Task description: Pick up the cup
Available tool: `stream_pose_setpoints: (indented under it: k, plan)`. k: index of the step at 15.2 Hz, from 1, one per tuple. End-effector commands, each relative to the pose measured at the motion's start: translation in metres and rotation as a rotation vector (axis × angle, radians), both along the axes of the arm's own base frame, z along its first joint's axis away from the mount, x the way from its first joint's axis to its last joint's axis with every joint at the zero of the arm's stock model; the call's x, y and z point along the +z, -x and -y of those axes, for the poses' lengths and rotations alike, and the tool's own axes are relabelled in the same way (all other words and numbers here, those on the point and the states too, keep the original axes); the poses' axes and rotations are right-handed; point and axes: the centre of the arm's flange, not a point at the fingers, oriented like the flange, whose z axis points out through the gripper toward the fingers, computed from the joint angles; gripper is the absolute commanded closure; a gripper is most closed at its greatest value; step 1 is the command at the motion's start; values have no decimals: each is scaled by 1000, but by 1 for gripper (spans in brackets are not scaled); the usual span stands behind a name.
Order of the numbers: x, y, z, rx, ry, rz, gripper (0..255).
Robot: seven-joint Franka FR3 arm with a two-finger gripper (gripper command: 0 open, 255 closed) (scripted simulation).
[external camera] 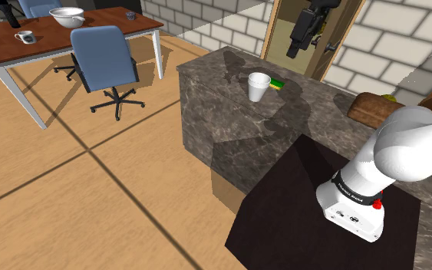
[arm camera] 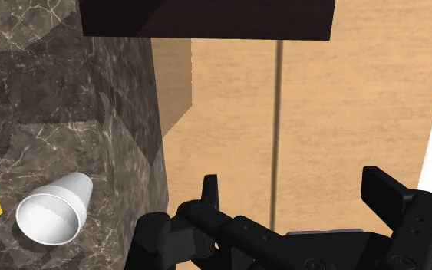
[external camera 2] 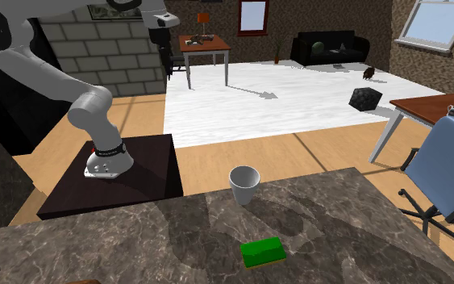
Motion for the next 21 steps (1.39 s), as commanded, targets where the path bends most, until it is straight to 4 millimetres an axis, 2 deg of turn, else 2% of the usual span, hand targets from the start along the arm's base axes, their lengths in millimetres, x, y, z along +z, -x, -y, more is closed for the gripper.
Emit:
stream_pose_setpoints:
  k: [1,21]
  plan:
    - [0,0,0,0,0,0,0]
    - [-163,-145,142,-28,70,-33,0]
